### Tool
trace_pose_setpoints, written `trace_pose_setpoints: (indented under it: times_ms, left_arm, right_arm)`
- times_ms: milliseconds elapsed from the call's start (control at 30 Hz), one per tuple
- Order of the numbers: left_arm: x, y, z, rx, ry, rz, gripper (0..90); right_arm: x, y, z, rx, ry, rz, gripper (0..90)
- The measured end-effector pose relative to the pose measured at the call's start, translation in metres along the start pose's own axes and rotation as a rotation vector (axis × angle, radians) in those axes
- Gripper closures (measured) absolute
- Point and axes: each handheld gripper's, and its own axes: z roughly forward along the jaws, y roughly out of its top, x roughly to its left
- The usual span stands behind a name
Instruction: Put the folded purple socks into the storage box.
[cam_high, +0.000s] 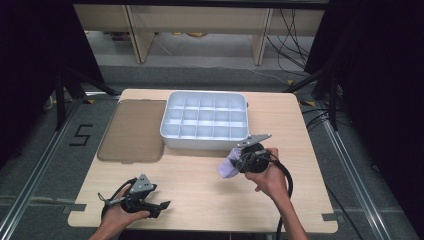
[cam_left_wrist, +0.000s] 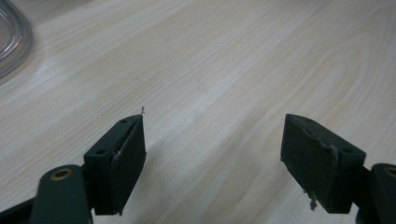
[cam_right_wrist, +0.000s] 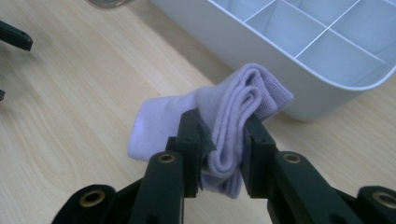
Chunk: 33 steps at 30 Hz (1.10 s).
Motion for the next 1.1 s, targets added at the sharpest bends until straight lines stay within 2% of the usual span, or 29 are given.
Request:
trace_pose_setpoints:
  times_ms: [100, 133, 233, 300, 333, 367, 433, 500, 533, 567, 600, 633, 667, 733, 767, 900, 967, 1033, 1067, 1100]
  left_arm:
    - [0.001, 0.000, 0.000, 0.005, -0.003, 0.008, 21.4]
    - [0.000, 0.000, 0.000, 0.000, -0.003, -0.004, 21.4]
    - [-0.001, 0.000, 0.001, -0.004, -0.021, 0.000, 20.3]
    - [-0.002, 0.001, 0.001, -0.022, -0.033, -0.024, 16.9]
    - [-0.003, 0.001, 0.000, -0.024, -0.033, -0.040, 15.2]
    - [-0.002, 0.001, 0.000, -0.015, -0.028, -0.024, 15.8]
    - [0.000, 0.001, -0.001, -0.010, -0.029, -0.012, 15.5]
    - [0.000, 0.001, 0.000, -0.012, -0.032, -0.034, 15.6]
    - [0.000, 0.001, 0.000, -0.013, -0.026, -0.034, 15.6]
    - [0.001, 0.001, 0.000, -0.009, -0.025, -0.016, 15.6]
    - [0.001, 0.001, 0.000, -0.008, -0.024, -0.015, 15.6]
    - [0.001, 0.001, 0.000, -0.005, -0.024, -0.012, 15.8]
    - [0.000, 0.000, 0.001, -0.004, -0.026, -0.032, 15.8]
    - [0.001, 0.001, 0.000, 0.000, -0.024, -0.001, 16.3]
    - [0.001, 0.001, 0.000, 0.000, -0.025, 0.000, 16.6]
    - [0.001, 0.001, 0.000, 0.000, -0.022, -0.006, 16.8]
    - [0.000, 0.001, 0.000, 0.000, -0.022, -0.008, 16.8]
    - [0.001, 0.000, 0.001, 0.003, -0.016, 0.002, 16.9]
    - [-0.001, 0.000, 0.001, -0.005, -0.025, -0.011, 16.9]
    - [-0.001, 0.000, 0.001, -0.004, -0.024, -0.010, 17.0]
  right_arm:
    - [-0.001, 0.003, -0.002, -0.003, -0.003, -0.001, 72.8]
    - [-0.002, 0.005, -0.003, -0.005, -0.003, -0.005, 72.8]
    - [-0.005, 0.009, -0.004, 0.001, -0.004, -0.008, 72.8]
    - [-0.005, 0.010, -0.005, 0.004, -0.005, 0.008, 72.8]
    - [-0.008, 0.011, -0.005, 0.004, -0.006, -0.013, 72.8]
    - [-0.007, 0.012, -0.006, 0.006, -0.008, 0.010, 72.8]
    - [-0.009, 0.016, -0.010, 0.008, -0.012, -0.003, 72.7]
    - [-0.011, 0.020, -0.012, 0.002, -0.018, 0.011, 72.7]
    - [-0.014, 0.024, -0.015, 0.005, -0.024, -0.006, 72.7]
    - [-0.014, 0.024, -0.015, 0.005, -0.024, -0.006, 72.7]
    - [-0.016, 0.028, -0.016, -0.011, -0.028, -0.001, 72.7]
    - [-0.018, 0.031, -0.018, 0.003, -0.033, -0.015, 72.7]
    - [-0.018, 0.031, -0.018, 0.003, -0.033, -0.015, 72.7]
    - [-0.020, 0.035, -0.021, 0.003, -0.039, -0.006, 72.8]
    - [-0.022, 0.038, -0.022, 0.003, -0.038, -0.018, 72.7]
    - [-0.029, 0.048, -0.027, 0.003, -0.069, -0.013, 72.8]
    - [-0.031, 0.050, -0.027, 0.006, -0.069, -0.019, 72.7]
    - [-0.034, 0.053, -0.027, 0.009, -0.084, -0.015, 72.8]
    - [-0.035, 0.054, -0.025, -0.012, -0.098, -0.028, 72.8]
    - [-0.036, 0.056, -0.026, 0.011, -0.089, -0.006, 72.8]
